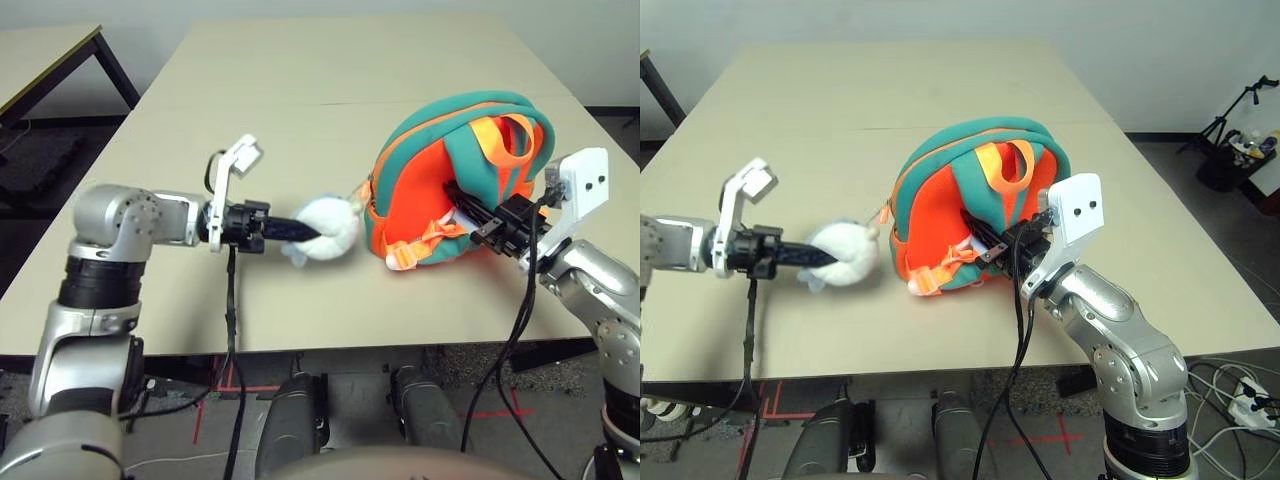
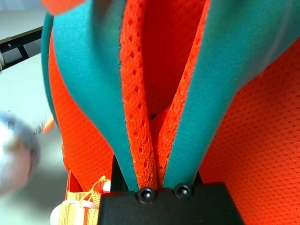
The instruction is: Put the pencil case into the backpack and zip it.
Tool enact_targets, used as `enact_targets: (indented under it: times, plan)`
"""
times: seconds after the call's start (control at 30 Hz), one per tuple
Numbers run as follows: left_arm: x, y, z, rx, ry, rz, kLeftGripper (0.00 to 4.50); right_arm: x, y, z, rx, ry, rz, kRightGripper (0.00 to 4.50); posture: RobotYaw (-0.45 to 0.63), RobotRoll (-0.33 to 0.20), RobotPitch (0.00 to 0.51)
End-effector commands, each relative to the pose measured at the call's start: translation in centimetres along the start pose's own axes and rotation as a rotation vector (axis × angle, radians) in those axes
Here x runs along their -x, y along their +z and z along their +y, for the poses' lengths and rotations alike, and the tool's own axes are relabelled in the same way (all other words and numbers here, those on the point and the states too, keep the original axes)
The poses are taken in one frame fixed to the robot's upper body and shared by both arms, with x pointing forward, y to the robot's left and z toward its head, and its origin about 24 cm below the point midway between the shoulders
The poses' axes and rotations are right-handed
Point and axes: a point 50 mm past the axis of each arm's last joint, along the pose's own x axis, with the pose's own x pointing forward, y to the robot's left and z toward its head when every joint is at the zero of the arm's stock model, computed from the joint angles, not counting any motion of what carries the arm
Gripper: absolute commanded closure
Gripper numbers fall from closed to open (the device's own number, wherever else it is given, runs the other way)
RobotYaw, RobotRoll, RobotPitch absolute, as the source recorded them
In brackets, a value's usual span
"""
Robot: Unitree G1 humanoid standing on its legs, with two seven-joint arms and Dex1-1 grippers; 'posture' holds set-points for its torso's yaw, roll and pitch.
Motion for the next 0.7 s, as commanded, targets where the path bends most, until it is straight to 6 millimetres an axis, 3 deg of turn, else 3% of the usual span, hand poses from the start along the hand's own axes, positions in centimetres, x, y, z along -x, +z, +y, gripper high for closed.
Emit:
enact_targets:
  times: [0.03, 0.17, 0.3, 0.4, 0.53, 0.7]
  plan:
    - [-1.2, -2.6, 2.1, 0.088, 0.071, 0.079, 4.39, 0.1, 0.1, -0.3, 0.007, -0.025, -0.006, 4.37, -0.16, 0.0, 0.11]
    - [-2.1, -3.2, 3.2, 0.076, 0.109, 0.081, 4.39, 0.1, 0.2, -0.3, 0.009, -0.026, -0.01, 4.37, -0.16, 0.0, 0.11]
    - [-2.4, -0.8, 3.2, -0.015, 0.129, -0.024, 4.39, 0.0, 0.4, -0.4, 0.012, -0.029, -0.016, 4.37, -0.16, 0.0, 0.106]
    - [-1.8, 1.2, 2.4, -0.091, 0.143, -0.083, 3.39, 0.0, 0.7, -0.4, 0.018, -0.019, -0.024, 4.37, -0.16, 0.0, 0.104]
    - [0.5, 4.8, -1.4, -0.264, 0.102, -0.158, 2.02, 0.5, 2.0, -0.2, 0.033, 0.017, -0.032, 3.04, -0.15, 0.0, 0.098]
    - [3.3, 6.7, -6.7, -0.379, 0.008, -0.157, 0.32, 2.0, 2.5, 0.3, 0.045, 0.063, 0.041, 1.44, -0.14, 0.0, 0.09]
